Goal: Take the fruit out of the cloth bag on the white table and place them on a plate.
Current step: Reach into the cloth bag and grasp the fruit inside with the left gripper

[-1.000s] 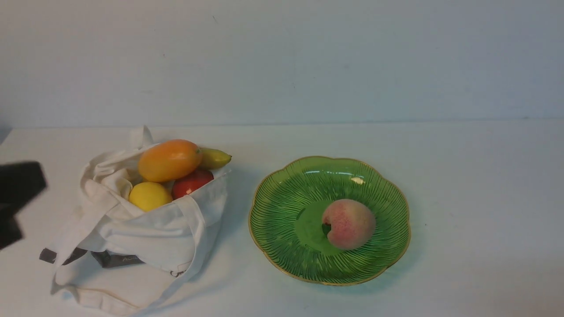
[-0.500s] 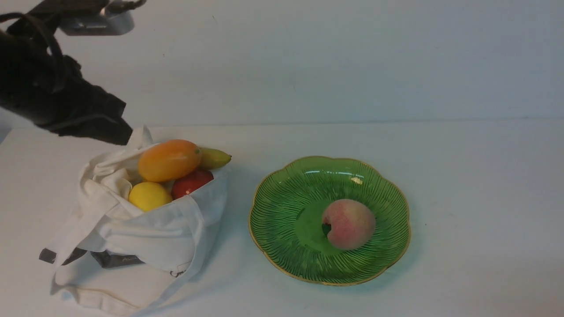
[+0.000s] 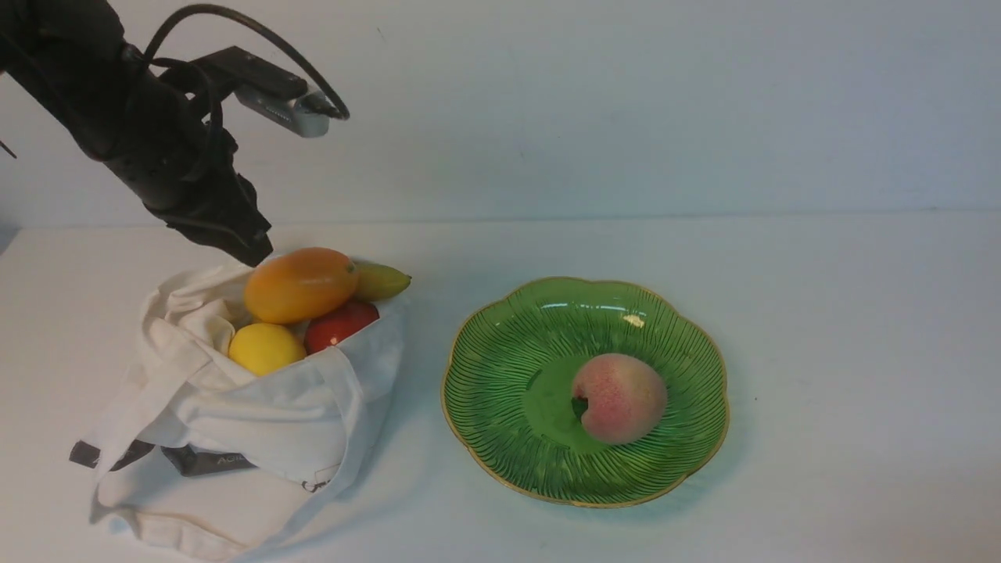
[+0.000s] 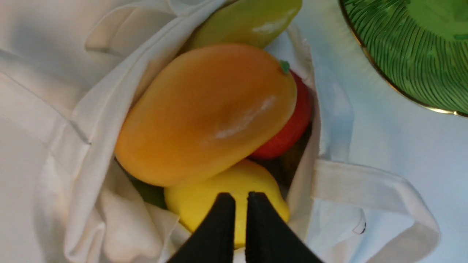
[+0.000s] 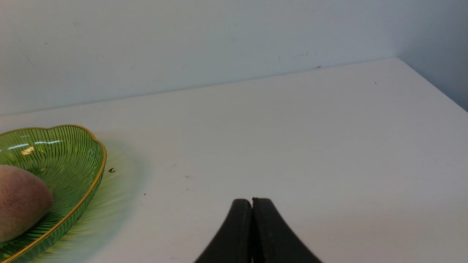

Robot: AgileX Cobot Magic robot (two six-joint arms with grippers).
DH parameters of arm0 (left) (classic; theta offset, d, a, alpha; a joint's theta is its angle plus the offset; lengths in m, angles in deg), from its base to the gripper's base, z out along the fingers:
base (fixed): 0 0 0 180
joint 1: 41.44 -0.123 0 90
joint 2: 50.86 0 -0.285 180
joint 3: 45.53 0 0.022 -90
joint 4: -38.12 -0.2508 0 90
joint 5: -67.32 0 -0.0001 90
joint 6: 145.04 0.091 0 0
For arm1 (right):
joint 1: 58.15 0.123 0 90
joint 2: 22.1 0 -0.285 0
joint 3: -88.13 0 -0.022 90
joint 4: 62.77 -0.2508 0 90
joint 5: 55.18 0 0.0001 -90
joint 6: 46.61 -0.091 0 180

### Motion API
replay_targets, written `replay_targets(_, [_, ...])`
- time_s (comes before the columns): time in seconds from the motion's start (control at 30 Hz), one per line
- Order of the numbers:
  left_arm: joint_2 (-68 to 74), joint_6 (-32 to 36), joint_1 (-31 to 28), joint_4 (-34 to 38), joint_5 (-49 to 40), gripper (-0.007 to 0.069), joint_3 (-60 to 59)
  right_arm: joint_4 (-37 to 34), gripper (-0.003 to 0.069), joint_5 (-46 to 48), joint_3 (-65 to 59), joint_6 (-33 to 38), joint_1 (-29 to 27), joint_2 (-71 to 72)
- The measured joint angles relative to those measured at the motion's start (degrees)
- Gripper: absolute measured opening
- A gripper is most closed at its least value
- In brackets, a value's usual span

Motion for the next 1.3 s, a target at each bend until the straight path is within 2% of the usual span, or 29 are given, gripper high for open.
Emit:
replay_targets(0.1, [1.2, 2.8, 0.0, 0.3, 0.9, 0.0134, 0.1, 0.0, -0.0015, 0.0, 0.0, 0.0, 0.0, 0.0])
replay_targets(0.17, [2.5, 5.1, 0.0, 0.9, 1.5, 0.0211, 0.2, 0.0, -0.0015, 0.0, 0.0, 0.0, 0.0, 0.0])
replay_targets(0.2, [3.6, 6.9, 0.0, 1.2, 1.9, 0.0286, 0.2, 0.0, -0.0015, 0.0, 0.0, 0.1, 0.0, 0.0])
replay_targets(0.23, [3.8, 7.1, 0.0, 1.3, 1.9, 0.0298, 0.2, 0.0, -0.0015, 0.0, 0.0, 0.1, 0.0, 0.0])
replay_targets(0.3, [5.8, 10.6, 0.0, 2.5, 2.8, 0.0449, 0.2, 0.0, -0.0015, 0.0, 0.0, 0.1, 0.0, 0.0])
replay_targets(0.33, [6.2, 11.5, 0.0, 2.7, 3.2, 0.0487, 0.2, 0.0, -0.0015, 0.0, 0.0, 0.1, 0.0, 0.0])
replay_targets(0.4, [7.4, 15.0, 0.0, 3.4, 4.7, 0.0619, 0.2, 0.0, -0.0015, 0.0, 0.0, 0.1, 0.0, 0.0])
replay_targets(0.43, [7.9, 17.4, 0.0, 3.5, 5.3, 0.0653, 0.2, 0.0, -0.0015, 0.0, 0.0, 0.2, 0.0, 0.0])
replay_targets(0.53, [8.2, 20.6, 0.0, 3.6, 6.2, 0.0680, 0.2, 0.0, -0.0015, 0.0, 0.0, 0.2, 0.0, 0.0])
replay_targets(0.87, [7.7, 28.5, 0.0, 3.6, 9.3, 0.0683, 0.3, 0.0, -0.0015, 0.0, 0.0, 0.2, 0.0, 0.0])
replay_targets(1.3, [9.2, 31.7, 0.0, 4.9, 10.7, 0.0683, 0.5, 0.0, -0.0015, 0.0, 0.0, 0.2, 0.0, 0.0])
